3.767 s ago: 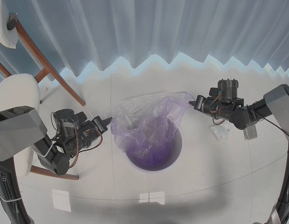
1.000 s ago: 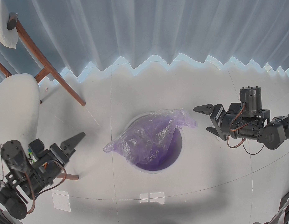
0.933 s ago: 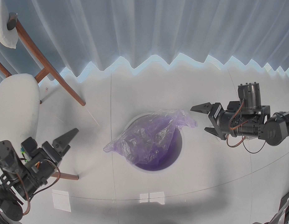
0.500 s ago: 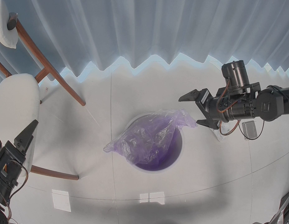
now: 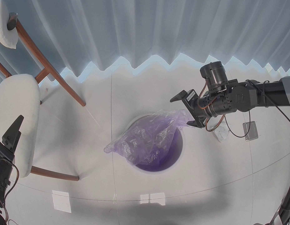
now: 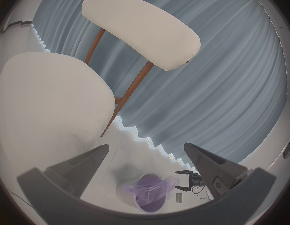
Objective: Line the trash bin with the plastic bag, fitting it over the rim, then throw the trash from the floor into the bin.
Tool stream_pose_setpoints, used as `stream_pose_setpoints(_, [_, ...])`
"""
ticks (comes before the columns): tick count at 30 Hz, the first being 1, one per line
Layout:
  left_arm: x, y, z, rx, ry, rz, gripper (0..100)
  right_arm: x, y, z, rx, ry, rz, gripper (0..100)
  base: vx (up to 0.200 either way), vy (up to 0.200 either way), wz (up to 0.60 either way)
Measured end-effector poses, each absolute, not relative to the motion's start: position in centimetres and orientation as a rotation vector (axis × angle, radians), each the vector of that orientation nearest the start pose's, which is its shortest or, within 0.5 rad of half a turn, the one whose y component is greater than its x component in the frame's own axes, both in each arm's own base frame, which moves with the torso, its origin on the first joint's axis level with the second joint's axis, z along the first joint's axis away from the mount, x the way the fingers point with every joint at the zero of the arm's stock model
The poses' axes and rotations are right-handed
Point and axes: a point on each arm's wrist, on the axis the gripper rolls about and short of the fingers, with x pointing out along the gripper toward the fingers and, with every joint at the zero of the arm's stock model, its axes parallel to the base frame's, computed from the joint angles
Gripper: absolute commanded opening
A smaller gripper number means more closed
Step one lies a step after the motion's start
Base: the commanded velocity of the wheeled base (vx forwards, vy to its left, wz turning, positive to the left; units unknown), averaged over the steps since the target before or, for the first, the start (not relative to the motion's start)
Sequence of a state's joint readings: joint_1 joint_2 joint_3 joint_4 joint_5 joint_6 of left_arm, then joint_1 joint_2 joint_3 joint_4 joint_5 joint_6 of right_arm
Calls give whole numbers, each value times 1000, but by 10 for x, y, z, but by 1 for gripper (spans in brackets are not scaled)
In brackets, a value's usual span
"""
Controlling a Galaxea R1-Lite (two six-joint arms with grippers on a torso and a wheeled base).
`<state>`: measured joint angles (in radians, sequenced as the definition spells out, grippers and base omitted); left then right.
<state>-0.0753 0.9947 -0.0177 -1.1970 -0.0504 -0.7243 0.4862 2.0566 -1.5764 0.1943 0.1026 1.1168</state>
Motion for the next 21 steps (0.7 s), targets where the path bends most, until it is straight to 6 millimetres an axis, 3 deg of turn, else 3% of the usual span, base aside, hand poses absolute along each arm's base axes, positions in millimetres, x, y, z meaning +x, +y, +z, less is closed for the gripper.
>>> stream_pose_setpoints(9, [96, -7, 171, -720, -169, -185, 100, 379, 197, 184, 951, 901, 101, 100, 0, 0, 0])
stream_pose_setpoints(10, [96, -7, 171, -720, -170, -185, 100, 380, 198, 183, 951, 902, 98, 0, 0, 0, 0])
stream_pose_setpoints(17, [96, -7, 171, -720, -170, -183, 100, 375, 200, 173, 918, 976, 47, 0, 0, 0, 0])
stream_pose_setpoints(21, [97, -7, 171, -716, -165, -196, 100, 368, 200, 179, 912, 984, 51, 0, 0, 0, 0])
